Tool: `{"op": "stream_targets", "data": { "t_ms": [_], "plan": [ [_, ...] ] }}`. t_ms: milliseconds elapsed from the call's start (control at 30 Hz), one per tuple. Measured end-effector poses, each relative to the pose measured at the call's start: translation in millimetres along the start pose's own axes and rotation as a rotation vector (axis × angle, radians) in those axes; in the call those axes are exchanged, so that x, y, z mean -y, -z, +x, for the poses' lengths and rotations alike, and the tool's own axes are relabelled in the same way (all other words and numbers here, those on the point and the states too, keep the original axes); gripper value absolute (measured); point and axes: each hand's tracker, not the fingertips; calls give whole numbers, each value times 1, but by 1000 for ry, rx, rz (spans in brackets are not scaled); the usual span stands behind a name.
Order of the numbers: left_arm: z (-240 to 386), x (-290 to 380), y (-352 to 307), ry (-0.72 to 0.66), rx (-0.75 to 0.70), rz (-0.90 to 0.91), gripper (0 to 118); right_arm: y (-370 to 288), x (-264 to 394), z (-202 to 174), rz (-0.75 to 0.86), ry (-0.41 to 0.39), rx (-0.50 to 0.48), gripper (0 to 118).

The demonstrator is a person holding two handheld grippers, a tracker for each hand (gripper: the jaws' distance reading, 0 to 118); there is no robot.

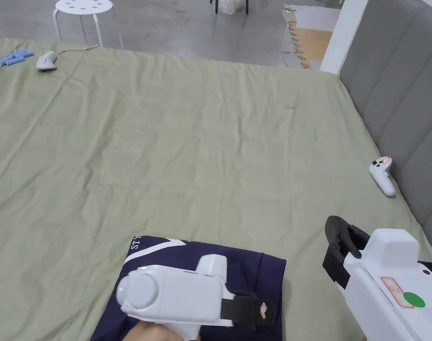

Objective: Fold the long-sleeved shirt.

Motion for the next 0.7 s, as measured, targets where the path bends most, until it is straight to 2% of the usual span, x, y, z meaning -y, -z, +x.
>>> {"op": "stream_targets", "data": {
  "t_ms": [100, 167, 233, 333, 400, 433, 500, 533, 567, 600, 633, 667, 700],
  "plan": [
    [-4, -12, -65, -15, -23, 161, 4, 6, -3, -4, -17, 16, -32, 0],
    [-10, -19, -112, -11, -81, 274, 4, 13, -5, -10, -44, 72, -131, 0],
    [-26, -26, -157, -34, -113, 360, 4, 26, -5, -21, -118, 129, -278, 0],
    [-50, -32, -198, -72, -179, 424, 4, 62, 12, -41, -322, 280, -502, 0],
    [-77, -34, -214, -110, -158, 439, 4, 90, 41, -50, -479, 385, -610, 0],
    [-88, -34, -219, -140, -149, 443, 4, 105, 61, -54, -584, 424, -630, 0],
    [-113, -34, -223, -192, -144, 438, 7, 129, 99, -59, -758, 431, -617, 0],
    [-124, -35, -223, -204, -155, 424, 16, 135, 116, -56, -826, 429, -562, 0],
    [-132, -34, -222, -209, -168, 412, 30, 138, 129, -52, -870, 421, -526, 0],
    [-142, -34, -220, -222, -192, 395, 50, 136, 138, -50, -865, 429, -534, 0],
    [-153, -33, -214, -238, -206, 351, 76, 133, 141, -39, -824, 558, -576, 0],
    [-164, -31, -209, -272, -204, 312, 90, 132, 142, -32, -814, 670, -584, 0],
    [-177, -29, -204, -295, -202, 289, 100, 130, 140, -30, -815, 635, -561, 0]
  ]
}}
